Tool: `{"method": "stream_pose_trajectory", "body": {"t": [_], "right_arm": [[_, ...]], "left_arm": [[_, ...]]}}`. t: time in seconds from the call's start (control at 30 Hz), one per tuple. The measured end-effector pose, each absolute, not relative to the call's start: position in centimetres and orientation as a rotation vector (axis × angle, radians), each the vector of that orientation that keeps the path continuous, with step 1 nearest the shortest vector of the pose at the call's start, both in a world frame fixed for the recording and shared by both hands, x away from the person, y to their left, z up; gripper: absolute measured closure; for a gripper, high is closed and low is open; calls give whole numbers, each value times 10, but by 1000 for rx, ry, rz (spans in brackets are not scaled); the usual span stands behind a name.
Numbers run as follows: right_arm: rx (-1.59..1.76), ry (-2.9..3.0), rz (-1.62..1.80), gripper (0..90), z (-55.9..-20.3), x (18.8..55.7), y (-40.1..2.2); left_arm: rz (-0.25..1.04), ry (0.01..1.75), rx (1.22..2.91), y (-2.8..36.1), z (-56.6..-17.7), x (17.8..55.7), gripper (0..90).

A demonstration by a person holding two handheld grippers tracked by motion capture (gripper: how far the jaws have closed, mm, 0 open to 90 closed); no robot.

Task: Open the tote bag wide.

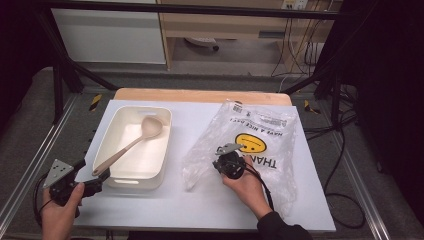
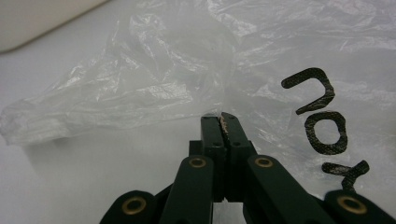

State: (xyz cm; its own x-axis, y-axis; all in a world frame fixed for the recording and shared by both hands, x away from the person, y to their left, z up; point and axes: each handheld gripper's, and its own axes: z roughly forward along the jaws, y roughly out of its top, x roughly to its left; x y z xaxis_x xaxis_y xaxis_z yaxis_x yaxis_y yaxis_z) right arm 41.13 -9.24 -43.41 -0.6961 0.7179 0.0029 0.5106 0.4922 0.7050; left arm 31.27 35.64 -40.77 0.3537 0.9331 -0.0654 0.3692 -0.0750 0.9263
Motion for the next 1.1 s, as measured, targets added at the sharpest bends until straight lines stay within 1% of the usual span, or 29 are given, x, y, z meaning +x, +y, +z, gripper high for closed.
{"method": "stream_pose_trajectory", "body": {"t": [0.13,0.4,0.43,0.5,0.57,0.6,0.63,0.67,0.77,0.8,0.83,0.9,0.93,0.97,1.0,1.1], "right_arm": [[1087,2392,1024,900,-433,428,-79],[1143,2354,1011,900,-435,444,-67],[1150,2357,1006,879,-437,447,-63],[1136,2368,1006,785,-438,445,-61],[1125,2364,974,659,-436,442,-59],[1121,2371,972,574,-435,440,-59],[1129,2380,965,520,-432,438,-60],[1124,2379,957,497,-430,436,-60],[1103,2360,970,375,-423,426,-63],[1103,2360,970,375,-423,426,-63],[1098,2359,969,341,-421,424,-64],[1088,2353,984,312,-417,421,-66],[1078,2350,992,277,-413,417,-70],[1071,2343,991,262,-410,416,-73],[1071,2343,991,262,-410,416,-73],[1079,2320,1009,223,-405,413,-86]], "left_arm": [[723,1186,1642,357,-408,313,57],[719,1184,1645,357,-408,313,57],[720,1183,1644,357,-408,313,57],[719,1183,1643,357,-408,313,57],[718,1182,1647,357,-408,313,57],[717,1182,1643,357,-408,313,57],[717,1182,1642,357,-408,313,57],[718,1181,1642,357,-408,313,57],[722,1183,1644,357,-408,313,57],[720,1183,1644,356,-408,313,57],[721,1182,1645,356,-408,313,57],[724,1183,1645,356,-408,313,57],[725,1183,1644,356,-408,312,57],[725,1183,1644,356,-408,312,57],[726,1184,1644,356,-408,312,57],[726,1186,1646,357,-408,313,57]]}}
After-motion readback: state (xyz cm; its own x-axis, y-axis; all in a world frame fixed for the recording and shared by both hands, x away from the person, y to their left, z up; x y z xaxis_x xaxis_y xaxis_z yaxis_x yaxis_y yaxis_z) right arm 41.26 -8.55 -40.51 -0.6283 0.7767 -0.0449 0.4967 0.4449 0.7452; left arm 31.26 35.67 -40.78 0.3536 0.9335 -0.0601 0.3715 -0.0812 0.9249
